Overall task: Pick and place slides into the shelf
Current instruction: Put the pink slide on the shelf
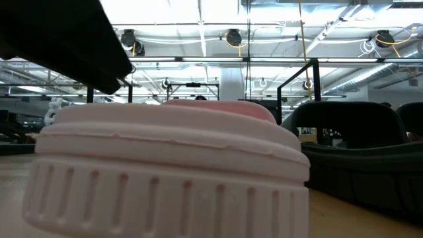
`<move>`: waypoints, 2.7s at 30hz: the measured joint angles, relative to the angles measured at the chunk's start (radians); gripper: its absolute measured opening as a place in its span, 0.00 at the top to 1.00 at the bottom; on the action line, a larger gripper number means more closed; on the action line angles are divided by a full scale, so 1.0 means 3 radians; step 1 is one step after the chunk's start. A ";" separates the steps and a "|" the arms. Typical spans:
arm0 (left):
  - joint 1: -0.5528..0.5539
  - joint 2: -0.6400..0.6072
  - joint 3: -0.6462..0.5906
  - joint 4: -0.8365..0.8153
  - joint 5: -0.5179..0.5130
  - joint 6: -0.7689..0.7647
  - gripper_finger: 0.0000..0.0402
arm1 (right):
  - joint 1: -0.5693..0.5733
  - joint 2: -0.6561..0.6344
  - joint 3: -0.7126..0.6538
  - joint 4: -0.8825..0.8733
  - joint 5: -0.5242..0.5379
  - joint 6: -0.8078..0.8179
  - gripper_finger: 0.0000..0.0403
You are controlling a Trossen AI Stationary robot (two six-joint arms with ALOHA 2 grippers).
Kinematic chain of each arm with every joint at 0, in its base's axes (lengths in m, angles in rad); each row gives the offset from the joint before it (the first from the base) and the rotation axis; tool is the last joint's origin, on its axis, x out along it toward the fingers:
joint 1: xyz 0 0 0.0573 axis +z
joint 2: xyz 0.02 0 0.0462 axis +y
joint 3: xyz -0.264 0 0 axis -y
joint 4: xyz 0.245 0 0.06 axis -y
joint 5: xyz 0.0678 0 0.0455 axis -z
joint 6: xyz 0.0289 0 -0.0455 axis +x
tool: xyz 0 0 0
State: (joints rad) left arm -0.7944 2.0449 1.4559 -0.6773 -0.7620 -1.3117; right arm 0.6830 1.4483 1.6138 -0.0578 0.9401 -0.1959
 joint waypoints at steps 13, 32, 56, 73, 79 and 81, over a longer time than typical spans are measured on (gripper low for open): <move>0.0092 -0.0006 -0.0252 0.0233 -0.0169 -0.0061 0.44 | 0.0000 0.0000 0.0000 0.0000 0.0000 0.0001 0.93; 0.0220 -0.0005 -0.0483 0.0791 -0.0320 0.0117 0.44 | 0.0000 0.0000 0.0000 -0.0001 0.0000 -0.0009 0.93; 0.0280 0.0097 -0.0484 0.0808 -0.0262 0.0154 0.45 | 0.0000 0.0003 0.0000 -0.0099 0.0000 -0.0001 0.93; 0.0319 0.0320 -0.0484 0.1020 -0.0622 0.0118 0.56 | 0.0000 0.0003 0.0000 -0.0099 0.0000 -0.0003 0.93; 0.0322 0.0320 -0.0484 0.1029 -0.0651 0.0155 0.79 | -0.0001 0.0003 0.0000 -0.0099 -0.0001 -0.0005 0.93; 0.0324 0.0320 -0.0484 0.1042 -0.0655 0.0158 0.85 | -0.0001 0.0003 0.0000 -0.0099 -0.0001 -0.0005 0.93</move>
State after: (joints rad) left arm -0.6972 2.1410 1.3106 -0.3648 -0.9585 -1.2644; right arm 0.6829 1.4490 1.6138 -0.0875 0.9399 -0.1974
